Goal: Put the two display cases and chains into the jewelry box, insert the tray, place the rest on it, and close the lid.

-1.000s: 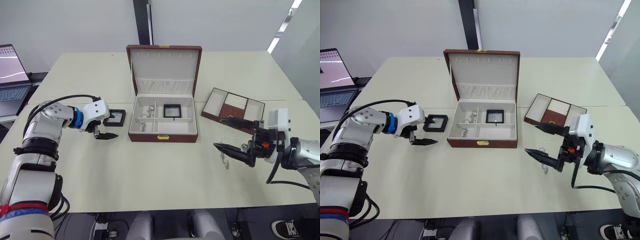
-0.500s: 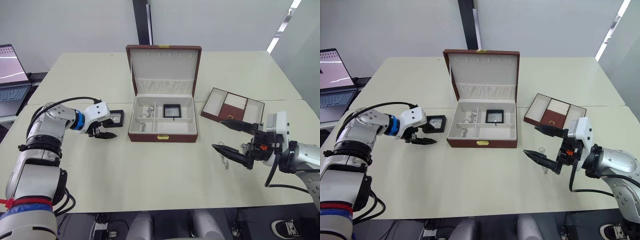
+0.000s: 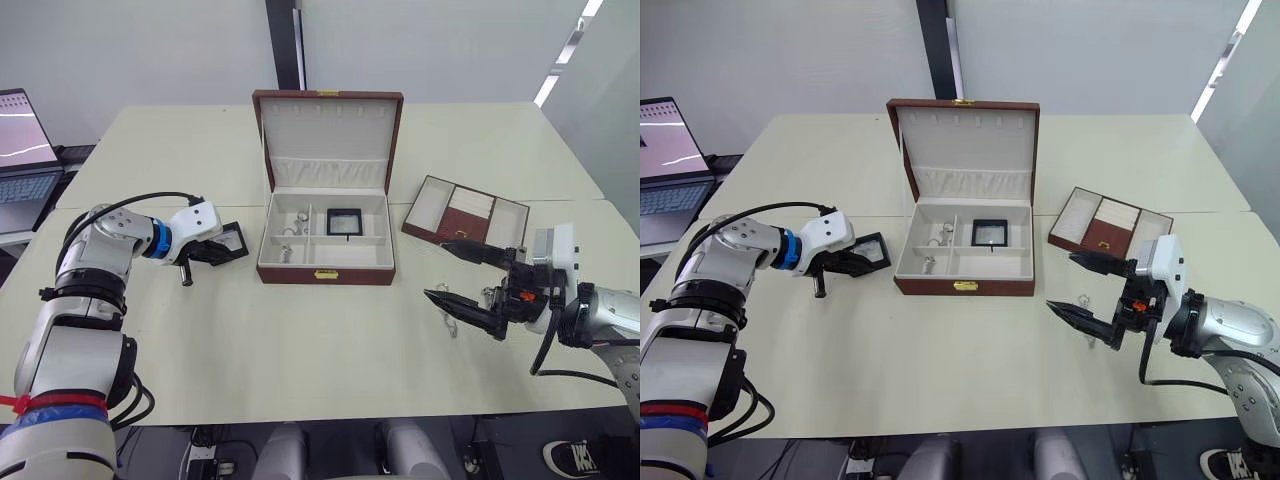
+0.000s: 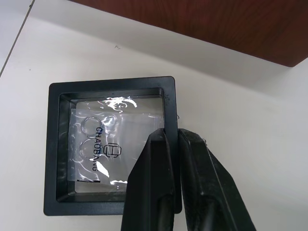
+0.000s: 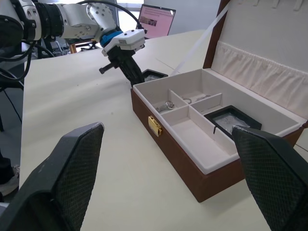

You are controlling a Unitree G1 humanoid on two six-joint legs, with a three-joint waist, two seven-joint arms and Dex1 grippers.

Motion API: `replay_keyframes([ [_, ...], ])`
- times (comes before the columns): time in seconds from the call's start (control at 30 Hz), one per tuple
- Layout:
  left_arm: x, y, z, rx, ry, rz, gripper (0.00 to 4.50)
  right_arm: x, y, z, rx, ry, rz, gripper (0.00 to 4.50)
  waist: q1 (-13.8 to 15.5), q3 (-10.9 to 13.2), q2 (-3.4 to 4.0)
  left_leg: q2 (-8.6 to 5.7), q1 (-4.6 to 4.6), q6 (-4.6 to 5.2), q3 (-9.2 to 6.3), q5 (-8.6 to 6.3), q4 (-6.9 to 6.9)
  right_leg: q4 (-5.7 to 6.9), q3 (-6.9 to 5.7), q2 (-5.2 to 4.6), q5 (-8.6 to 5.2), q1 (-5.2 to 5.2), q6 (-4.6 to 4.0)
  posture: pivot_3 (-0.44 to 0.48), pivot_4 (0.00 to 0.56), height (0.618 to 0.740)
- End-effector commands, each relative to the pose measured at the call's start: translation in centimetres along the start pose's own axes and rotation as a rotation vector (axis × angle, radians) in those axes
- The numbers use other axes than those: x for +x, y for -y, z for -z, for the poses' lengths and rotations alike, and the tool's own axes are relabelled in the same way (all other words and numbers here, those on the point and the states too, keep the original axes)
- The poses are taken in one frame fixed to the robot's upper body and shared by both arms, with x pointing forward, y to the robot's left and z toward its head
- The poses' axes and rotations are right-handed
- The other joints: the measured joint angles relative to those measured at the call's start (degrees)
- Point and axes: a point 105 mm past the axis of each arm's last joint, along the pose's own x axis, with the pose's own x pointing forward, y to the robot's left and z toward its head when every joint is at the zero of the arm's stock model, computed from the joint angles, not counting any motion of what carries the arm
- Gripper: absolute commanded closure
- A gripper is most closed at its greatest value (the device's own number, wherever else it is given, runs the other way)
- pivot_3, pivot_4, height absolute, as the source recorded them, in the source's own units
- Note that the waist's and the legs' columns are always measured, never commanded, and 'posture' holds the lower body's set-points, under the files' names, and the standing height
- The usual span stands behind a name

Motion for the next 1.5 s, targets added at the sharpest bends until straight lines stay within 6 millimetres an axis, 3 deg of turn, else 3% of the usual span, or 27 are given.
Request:
replay_keyframes([
  [0.03,-0.5,-0.1,-0.2,0.014,0.010,-0.004,4.47,0.0,-0.6,-0.9,-0.042,0.014,-0.032,0.00,0.0,0.0,0.00,0.00,0.00,0.00,0.00,0.00,0.00,0.00,0.00,0.00,0.00,0.00,0.00,0.000,0.150,0.740],
  [0.4,-3.3,-0.6,-1.4,0.061,0.024,-0.014,4.47,-0.3,0.0,-1.0,-0.053,0.019,-0.005,0.00,-0.1,0.0,0.00,0.01,-0.01,0.00,-0.01,0.00,0.00,0.00,-0.01,0.01,0.00,-0.01,0.00,0.000,0.150,0.740],
  [0.63,-5.9,-0.5,-4.9,0.096,0.074,-0.010,4.47,-0.3,0.1,-0.9,-0.054,0.023,0.005,0.00,-0.2,0.0,0.00,0.01,-0.01,0.00,-0.02,0.00,0.01,0.00,0.00,0.01,0.00,-0.01,0.00,0.000,0.150,0.740],
  [0.87,-7.5,0.9,-8.5,0.117,0.095,0.043,4.47,-0.8,0.5,-1.5,-0.080,0.022,0.040,0.00,-0.2,0.0,0.00,0.03,-0.02,0.00,-0.01,0.00,0.00,0.01,0.01,0.02,0.00,-0.01,0.00,0.000,0.150,0.740],
  [1.07,-5.6,1.6,-11.9,0.165,0.147,0.119,4.47,-1.4,0.7,-1.8,-0.108,0.022,0.095,0.00,0.1,0.0,0.00,0.01,-0.01,0.00,0.00,0.00,0.04,0.01,0.00,0.02,0.00,0.02,0.00,0.000,0.150,0.740],
  [1.5,-0.2,3.6,-16.2,0.242,0.222,0.301,4.47,-2.9,0.1,-1.7,-0.129,-0.001,0.233,0.00,0.3,0.0,-0.02,0.01,-0.04,0.00,0.03,0.00,0.08,0.01,0.03,0.03,0.00,0.01,0.00,0.000,0.150,0.740],
])
